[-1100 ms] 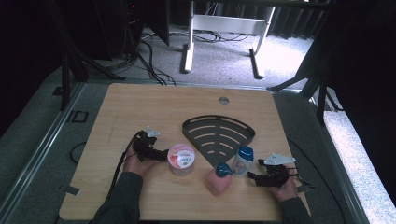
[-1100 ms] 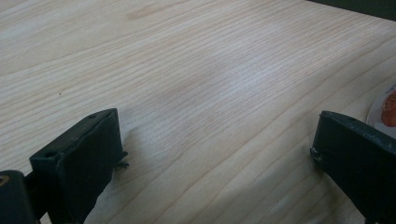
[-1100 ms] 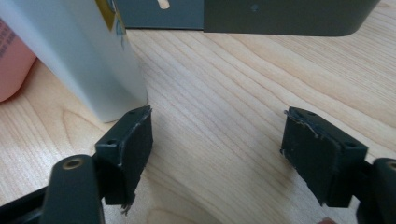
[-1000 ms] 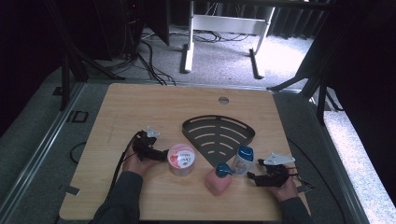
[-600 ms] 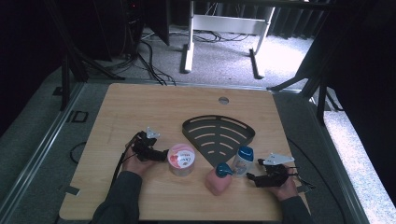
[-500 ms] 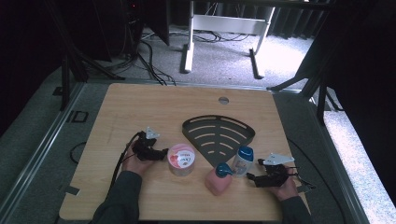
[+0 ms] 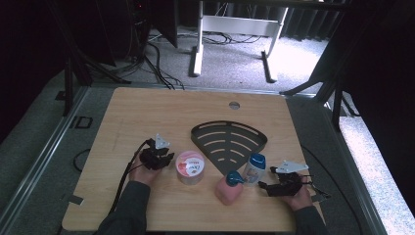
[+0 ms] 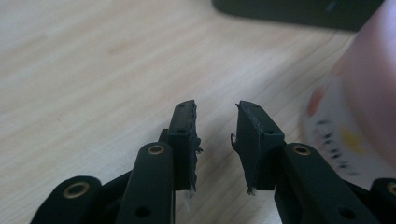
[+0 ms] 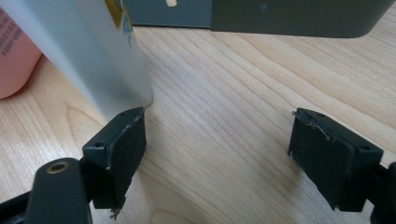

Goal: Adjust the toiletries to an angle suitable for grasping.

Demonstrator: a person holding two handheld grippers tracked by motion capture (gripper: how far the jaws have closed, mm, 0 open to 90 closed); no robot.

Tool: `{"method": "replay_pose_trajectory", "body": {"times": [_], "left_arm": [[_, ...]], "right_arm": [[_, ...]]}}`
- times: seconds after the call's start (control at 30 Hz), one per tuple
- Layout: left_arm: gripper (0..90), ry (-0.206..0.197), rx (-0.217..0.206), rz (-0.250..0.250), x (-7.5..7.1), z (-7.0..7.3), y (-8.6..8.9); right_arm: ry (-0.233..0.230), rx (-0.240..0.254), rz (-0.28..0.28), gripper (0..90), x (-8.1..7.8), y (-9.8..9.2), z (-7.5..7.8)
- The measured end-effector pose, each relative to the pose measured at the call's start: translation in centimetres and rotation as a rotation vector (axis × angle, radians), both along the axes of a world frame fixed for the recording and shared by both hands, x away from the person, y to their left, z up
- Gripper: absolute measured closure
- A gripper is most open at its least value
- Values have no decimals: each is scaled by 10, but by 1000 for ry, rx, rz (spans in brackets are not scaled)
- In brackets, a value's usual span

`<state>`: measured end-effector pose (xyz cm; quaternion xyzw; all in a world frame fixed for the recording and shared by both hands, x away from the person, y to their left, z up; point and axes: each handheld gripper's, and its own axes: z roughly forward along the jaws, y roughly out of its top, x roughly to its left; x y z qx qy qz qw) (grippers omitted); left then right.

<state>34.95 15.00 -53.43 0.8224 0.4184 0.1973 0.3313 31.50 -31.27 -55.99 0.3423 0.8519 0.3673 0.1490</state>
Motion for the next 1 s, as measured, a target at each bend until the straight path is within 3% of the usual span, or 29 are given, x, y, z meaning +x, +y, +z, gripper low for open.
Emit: {"method": "replay_pose_trajectory", "body": {"times": [0.4,0.67,1.0], "left_arm": [[654,-45,-119,-46,-20,29,3],[645,-69,-175,-84,-33,44,6],[645,-80,-174,-143,-42,55,-3]], "right_arm": [[0,-1,0,186,0,0,0],[1,0,-1,186,0,0,0],[1,-1,-1,186,0,0,0]]}}
